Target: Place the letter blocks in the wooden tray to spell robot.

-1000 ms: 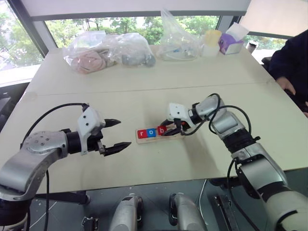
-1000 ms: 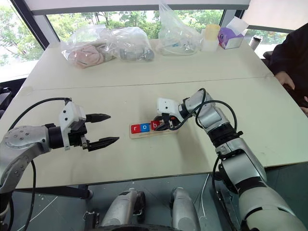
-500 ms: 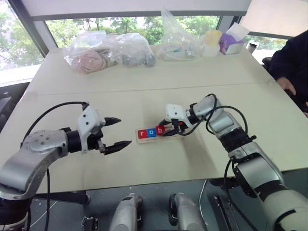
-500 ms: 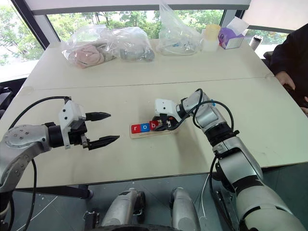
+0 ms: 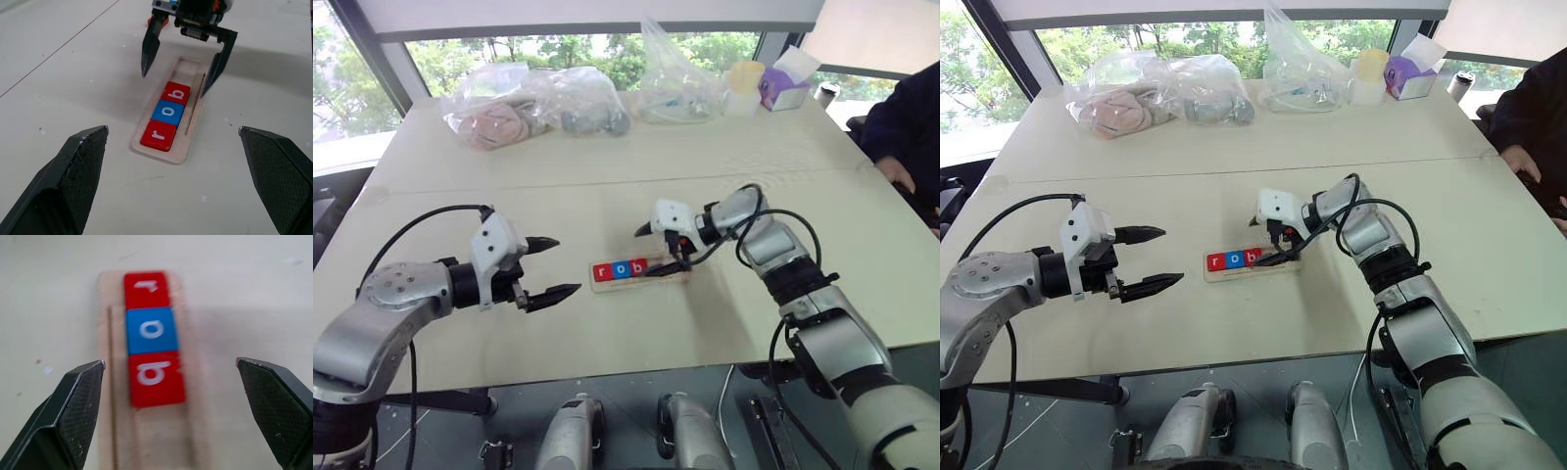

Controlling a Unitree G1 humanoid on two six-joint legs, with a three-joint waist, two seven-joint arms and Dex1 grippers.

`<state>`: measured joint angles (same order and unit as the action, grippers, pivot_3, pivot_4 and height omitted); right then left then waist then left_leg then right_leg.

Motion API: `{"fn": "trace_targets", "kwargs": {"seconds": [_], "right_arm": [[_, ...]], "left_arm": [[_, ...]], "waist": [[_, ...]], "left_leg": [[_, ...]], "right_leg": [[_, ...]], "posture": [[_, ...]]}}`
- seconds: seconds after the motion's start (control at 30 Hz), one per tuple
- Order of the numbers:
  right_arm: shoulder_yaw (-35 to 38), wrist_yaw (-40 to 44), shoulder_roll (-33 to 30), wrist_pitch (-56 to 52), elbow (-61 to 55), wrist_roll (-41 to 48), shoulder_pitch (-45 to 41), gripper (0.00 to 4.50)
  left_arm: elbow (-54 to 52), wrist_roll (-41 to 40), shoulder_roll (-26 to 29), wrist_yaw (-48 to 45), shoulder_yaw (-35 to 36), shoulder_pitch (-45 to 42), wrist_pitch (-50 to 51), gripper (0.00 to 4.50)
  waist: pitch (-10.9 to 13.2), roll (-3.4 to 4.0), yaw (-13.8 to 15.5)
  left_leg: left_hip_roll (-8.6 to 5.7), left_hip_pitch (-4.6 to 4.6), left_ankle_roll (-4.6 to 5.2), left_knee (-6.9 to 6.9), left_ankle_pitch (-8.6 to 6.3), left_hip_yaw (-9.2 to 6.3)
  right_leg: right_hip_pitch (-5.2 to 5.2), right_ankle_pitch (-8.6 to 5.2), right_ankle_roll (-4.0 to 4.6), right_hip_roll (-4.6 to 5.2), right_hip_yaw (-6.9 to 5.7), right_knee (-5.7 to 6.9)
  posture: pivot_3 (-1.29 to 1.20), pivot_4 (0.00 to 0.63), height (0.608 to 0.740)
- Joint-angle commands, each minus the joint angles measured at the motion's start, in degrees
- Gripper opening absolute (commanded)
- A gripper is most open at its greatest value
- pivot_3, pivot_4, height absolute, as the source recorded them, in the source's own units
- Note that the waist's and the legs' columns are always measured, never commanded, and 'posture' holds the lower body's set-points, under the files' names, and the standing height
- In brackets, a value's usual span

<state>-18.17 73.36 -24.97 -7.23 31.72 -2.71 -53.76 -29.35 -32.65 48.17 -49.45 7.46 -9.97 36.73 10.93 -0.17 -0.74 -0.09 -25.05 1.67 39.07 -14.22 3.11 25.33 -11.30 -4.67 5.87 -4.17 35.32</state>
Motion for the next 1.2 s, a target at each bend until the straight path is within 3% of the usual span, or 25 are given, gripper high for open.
{"fn": "trace_targets", "kwargs": {"seconds": [0.03,0.17,0.3,0.47,0.67,1.07,1.17,1.2], "right_arm": [[7.7,-12.6,-1.2,-2.7,0.6,0.4,-3.9,4.42],[14.5,-30.1,-1.2,-12.0,0.3,-0.9,-3.7,4.42],[20.4,-45.6,1.9,-26.9,-7.2,-1.6,0.0,4.42],[24.7,-55.9,7.2,-41.1,-16.5,-0.5,6.0,4.42],[26.7,-60.4,10.3,-47.8,-19.7,1.7,8.5,4.42],[27.8,-64.0,12.3,-49.9,-15.2,5.2,8.4,4.42],[28.1,-64.6,12.8,-49.7,-13.8,6.0,8.1,3.64],[28.1,-64.8,12.9,-49.6,-13.5,6.1,8.0,3.14]], "left_arm": [[-1.0,0.5,-0.4,0.7,-0.2,-1.4,-1.0,4.5],[-1.2,0.5,-1.1,1.2,-0.8,-1.5,-1.1,4.5],[-0.5,1.0,-1.9,1.4,-2.0,-2.4,-1.5,4.5],[0.5,1.6,-2.7,1.1,-3.0,-3.6,-1.7,4.5],[1.9,2.1,-2.4,0.0,-3.5,-4.7,-2.3,4.5],[2.1,2.8,-2.5,-0.1,-3.4,-5.0,-2.5,4.5],[1.9,2.9,-2.7,0.2,-3.3,-4.9,-2.4,4.5],[1.8,2.9,-2.7,0.3,-3.3,-4.9,-2.4,4.5]], "waist": [[0.0,0.0,0.1],[0.0,-0.01,0.1],[0.0,-0.01,0.1],[0.0,0.04,-0.1],[0.0,0.04,-0.1],[0.0,0.03,-0.2],[0.0,0.03,-0.2],[0.0,0.02,-0.2]], "left_leg": [[0.0,0.0,-0.01,0.0,0.0,0.0],[0.0,0.0,-0.03,-0.02,-0.01,0.0],[0.0,-0.06,-0.05,-0.08,0.0,0.0],[0.03,-0.1,-0.05,-0.13,0.02,0.01],[0.01,-0.1,-0.02,-0.1,0.03,0.03],[0.04,-0.1,0.0,-0.1,0.04,0.01],[0.06,-0.09,0.0,-0.1,0.04,0.0],[0.06,-0.09,0.0,-0.1,0.04,-0.01]], "right_leg": [[0.0,0.0,0.0,0.0,0.0,0.0],[0.0,-0.01,0.02,0.03,0.0,-0.01],[0.05,0.0,0.04,0.08,0.03,-0.03],[0.13,0.03,0.07,0.05,0.03,0.0],[0.13,0.03,0.06,-0.01,0.01,0.02],[0.1,0.09,-0.08,-0.12,0.02,0.02],[0.08,0.08,-0.07,-0.14,0.02,0.01],[0.08,0.08,-0.07,-0.15,0.02,0.01]], "posture": [[0.0,0.15,0.725],[0.0,0.15,0.725],[0.0,0.15,0.725],[0.0,0.15,0.725],[0.0,0.15,0.725],[0.0,0.15,0.725],[0.0,0.15,0.725],[0.0,0.15,0.725]]}}
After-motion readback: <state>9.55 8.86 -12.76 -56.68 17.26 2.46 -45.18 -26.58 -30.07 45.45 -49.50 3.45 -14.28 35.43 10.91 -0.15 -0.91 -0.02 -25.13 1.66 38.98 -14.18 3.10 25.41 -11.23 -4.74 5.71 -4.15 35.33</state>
